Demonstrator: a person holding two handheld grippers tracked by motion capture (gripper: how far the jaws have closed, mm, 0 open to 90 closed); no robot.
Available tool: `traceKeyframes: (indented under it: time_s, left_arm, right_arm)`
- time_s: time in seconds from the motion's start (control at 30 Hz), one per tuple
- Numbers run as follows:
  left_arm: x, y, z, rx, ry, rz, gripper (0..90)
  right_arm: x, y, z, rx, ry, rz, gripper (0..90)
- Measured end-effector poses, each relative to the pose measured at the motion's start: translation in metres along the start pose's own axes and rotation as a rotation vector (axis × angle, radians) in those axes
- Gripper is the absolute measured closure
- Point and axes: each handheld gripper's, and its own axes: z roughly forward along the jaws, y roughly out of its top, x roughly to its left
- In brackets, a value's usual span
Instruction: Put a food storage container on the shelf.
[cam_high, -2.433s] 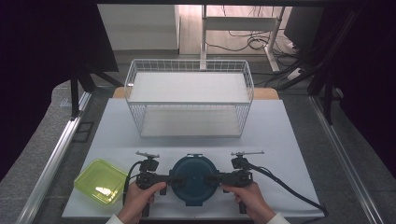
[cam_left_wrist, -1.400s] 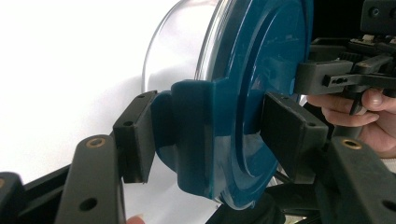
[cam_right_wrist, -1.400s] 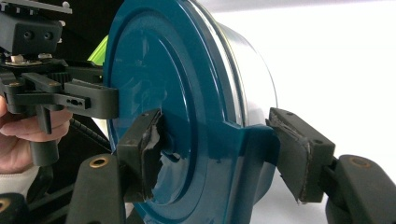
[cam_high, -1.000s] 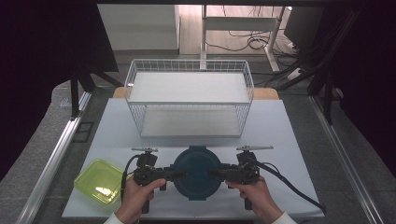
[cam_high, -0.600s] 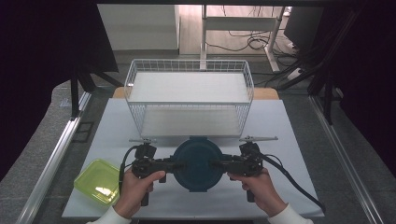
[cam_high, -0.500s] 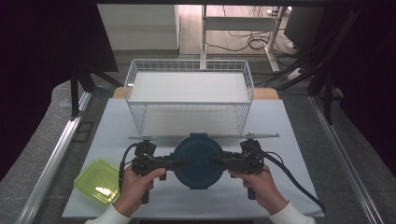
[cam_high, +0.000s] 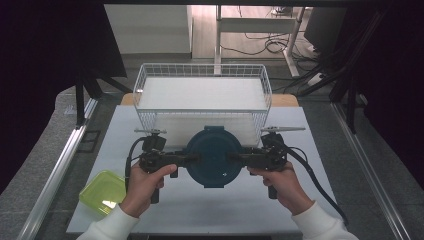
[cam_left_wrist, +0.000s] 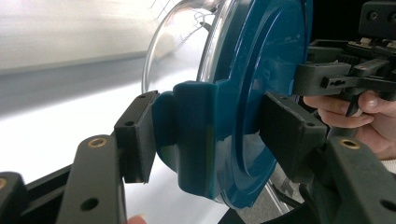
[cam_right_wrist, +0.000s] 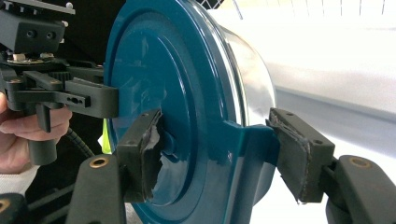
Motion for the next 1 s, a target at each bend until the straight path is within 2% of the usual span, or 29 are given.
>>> traceKeyframes:
  time_s: [0.4, 0.77, 1.0]
  left_arm:
    - [-0.003, 0.018, -0.005, -0.018, -0.011, 0.003, 39.7]
    - [-0.01, 0.045, -0.011, -0.036, -0.009, 0.037, 39.9]
    - [-0.007, 0.057, -0.012, -0.046, -0.013, 0.037, 40.1]
  right_arm:
    - [0.004, 0.02, -0.004, -0.008, -0.005, -0.014, 36.4]
    - [0.007, 0.046, -0.011, -0.021, -0.007, -0.037, 36.4]
    - [0.004, 0.061, -0.01, -0.023, -0.008, -0.044, 36.3]
